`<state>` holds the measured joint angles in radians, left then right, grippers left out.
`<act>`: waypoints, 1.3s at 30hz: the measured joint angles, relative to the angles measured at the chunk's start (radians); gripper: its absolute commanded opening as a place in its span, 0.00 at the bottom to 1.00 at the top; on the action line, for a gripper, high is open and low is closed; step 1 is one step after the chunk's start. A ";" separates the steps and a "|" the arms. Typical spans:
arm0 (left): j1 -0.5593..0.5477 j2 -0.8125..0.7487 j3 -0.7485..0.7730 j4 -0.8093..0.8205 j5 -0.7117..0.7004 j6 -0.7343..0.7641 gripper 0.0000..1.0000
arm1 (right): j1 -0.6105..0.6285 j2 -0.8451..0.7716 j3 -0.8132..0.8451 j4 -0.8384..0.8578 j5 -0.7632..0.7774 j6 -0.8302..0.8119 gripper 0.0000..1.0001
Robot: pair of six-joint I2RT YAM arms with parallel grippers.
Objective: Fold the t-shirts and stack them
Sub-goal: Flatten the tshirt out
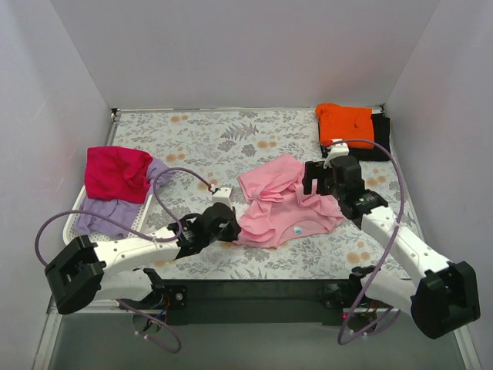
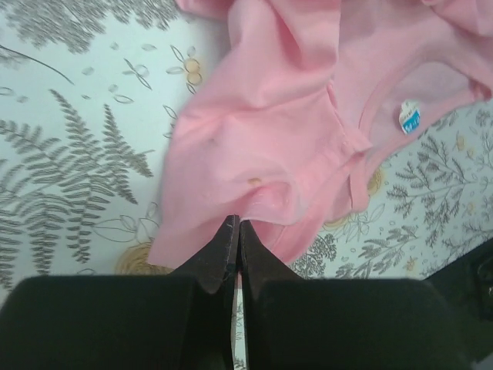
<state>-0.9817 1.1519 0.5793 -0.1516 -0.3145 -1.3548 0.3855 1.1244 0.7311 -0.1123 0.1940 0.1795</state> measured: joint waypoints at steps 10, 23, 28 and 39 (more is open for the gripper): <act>0.000 0.105 -0.005 0.257 0.235 -0.005 0.00 | 0.168 -0.227 -0.191 0.084 -0.392 0.127 0.78; 0.013 0.087 0.117 0.328 0.378 0.166 0.84 | 0.238 -0.242 -0.324 0.101 -0.394 0.257 0.77; 0.076 0.309 0.259 0.373 0.247 0.233 0.84 | 0.241 -0.150 -0.349 0.194 -0.394 0.258 0.74; 0.169 0.503 0.314 0.363 0.191 0.267 0.83 | 0.271 0.087 -0.346 0.342 -0.399 0.235 0.65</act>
<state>-0.8131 1.6550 0.8932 0.2115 -0.1238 -1.0882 0.6563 1.2110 0.3855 0.2298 -0.2054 0.4145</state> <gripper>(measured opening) 0.838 0.677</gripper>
